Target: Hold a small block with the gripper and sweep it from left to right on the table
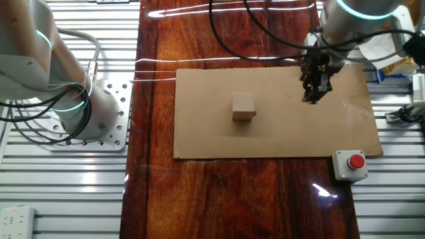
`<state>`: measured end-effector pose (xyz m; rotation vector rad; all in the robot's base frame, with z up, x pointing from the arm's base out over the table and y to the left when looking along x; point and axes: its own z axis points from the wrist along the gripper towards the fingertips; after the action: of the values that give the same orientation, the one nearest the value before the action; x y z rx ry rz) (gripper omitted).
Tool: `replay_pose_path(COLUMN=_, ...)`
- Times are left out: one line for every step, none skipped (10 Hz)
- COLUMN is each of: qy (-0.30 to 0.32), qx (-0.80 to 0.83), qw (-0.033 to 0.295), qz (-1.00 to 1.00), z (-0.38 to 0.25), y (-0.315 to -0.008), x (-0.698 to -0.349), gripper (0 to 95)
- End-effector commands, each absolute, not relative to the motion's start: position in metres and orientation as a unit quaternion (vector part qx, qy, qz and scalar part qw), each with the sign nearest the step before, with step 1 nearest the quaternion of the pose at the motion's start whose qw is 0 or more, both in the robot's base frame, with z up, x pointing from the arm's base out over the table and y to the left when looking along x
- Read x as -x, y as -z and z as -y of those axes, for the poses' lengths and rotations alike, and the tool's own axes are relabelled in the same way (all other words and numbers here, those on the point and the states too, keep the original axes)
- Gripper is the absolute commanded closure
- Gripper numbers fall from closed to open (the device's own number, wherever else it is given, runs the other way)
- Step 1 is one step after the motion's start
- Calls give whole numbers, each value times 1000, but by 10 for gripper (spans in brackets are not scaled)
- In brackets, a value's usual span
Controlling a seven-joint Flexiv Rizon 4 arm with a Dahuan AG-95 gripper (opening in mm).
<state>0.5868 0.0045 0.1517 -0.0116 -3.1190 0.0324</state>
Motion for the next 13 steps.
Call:
replay_pose_path(qy=-12, qx=1, qw=9, qz=1000, z=-4, y=-151, x=-586, gripper=950)
replay_pose_path(qy=-8, qx=4, qw=7, qz=1000, z=-4, y=-151, x=-586, gripper=950)
replay_pose_path(qy=-5, qx=5, qw=7, qz=1000, z=-4, y=-151, x=-586, gripper=950)
replay_pose_path(qy=-6, qx=6, qw=7, qz=1000, z=-4, y=-152, x=-586, gripper=950)
replay_pose_path(qy=-5, qx=8, qw=11, qz=1000, z=-4, y=-152, x=-586, gripper=950)
replay_pose_path(qy=-3, qx=11, qw=13, qz=1000, z=-4, y=-152, x=-586, gripper=950)
replay_pose_path(qy=-2, qx=13, qw=13, qz=1000, z=-4, y=-152, x=-586, gripper=950)
replay_pose_path(qy=1, qx=16, qw=14, qz=1000, z=-4, y=-152, x=-586, gripper=950)
replay_pose_path(qy=3, qx=19, qw=18, qz=1000, z=-4, y=-152, x=-586, gripper=950)
replay_pose_path(qy=6, qx=19, qw=21, qz=1000, z=-4, y=-152, x=-586, gripper=950)
replay_pose_path(qy=8, qx=20, qw=22, qz=1000, z=-4, y=-151, x=-586, gripper=950)
replay_pose_path(qy=9, qx=19, qw=22, qz=1000, z=-4, y=-151, x=-586, gripper=950)
replay_pose_path(qy=7, qx=18, qw=24, qz=1000, z=-4, y=-151, x=-586, gripper=950)
